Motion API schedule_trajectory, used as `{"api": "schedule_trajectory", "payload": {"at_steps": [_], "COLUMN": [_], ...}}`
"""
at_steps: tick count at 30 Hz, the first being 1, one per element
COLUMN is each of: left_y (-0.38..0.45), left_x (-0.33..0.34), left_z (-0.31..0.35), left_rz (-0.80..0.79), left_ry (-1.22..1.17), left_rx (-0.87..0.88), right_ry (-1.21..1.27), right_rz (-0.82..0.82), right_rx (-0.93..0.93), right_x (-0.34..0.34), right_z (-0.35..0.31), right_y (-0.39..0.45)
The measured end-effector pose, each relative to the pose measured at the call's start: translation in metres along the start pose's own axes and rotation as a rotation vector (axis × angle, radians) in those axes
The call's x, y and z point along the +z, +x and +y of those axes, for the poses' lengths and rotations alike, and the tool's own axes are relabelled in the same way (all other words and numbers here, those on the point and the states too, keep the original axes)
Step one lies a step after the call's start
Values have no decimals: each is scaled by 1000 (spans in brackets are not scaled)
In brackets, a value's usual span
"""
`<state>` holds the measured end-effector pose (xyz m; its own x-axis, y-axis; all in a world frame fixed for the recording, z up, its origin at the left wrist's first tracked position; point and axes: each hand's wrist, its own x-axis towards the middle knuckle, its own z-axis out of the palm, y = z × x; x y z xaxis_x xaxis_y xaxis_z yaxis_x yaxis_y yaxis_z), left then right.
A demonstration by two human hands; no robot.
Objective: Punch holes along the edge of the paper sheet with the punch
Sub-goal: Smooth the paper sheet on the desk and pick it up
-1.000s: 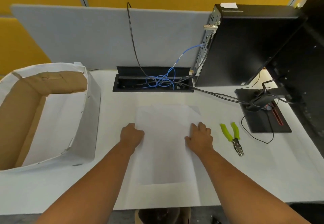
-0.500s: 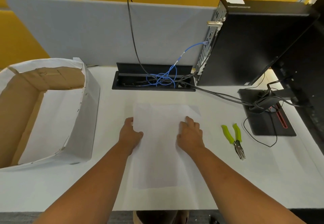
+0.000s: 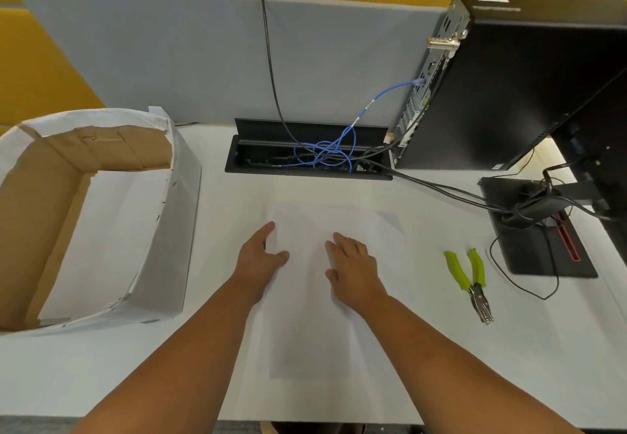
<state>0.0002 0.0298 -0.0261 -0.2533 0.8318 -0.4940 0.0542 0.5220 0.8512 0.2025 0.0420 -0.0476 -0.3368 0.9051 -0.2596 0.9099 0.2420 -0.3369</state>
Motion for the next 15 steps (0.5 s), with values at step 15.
{"api": "schedule_trajectory", "payload": {"at_steps": [15], "left_y": [-5], "left_x": [11], "left_z": [-4], "left_rz": [122], "left_ry": [190], "left_rx": [186], "right_ry": [66], "right_rz": [-34], "right_rx": [44], "right_x": [-1], "right_z": [-10], "right_y": [10]}}
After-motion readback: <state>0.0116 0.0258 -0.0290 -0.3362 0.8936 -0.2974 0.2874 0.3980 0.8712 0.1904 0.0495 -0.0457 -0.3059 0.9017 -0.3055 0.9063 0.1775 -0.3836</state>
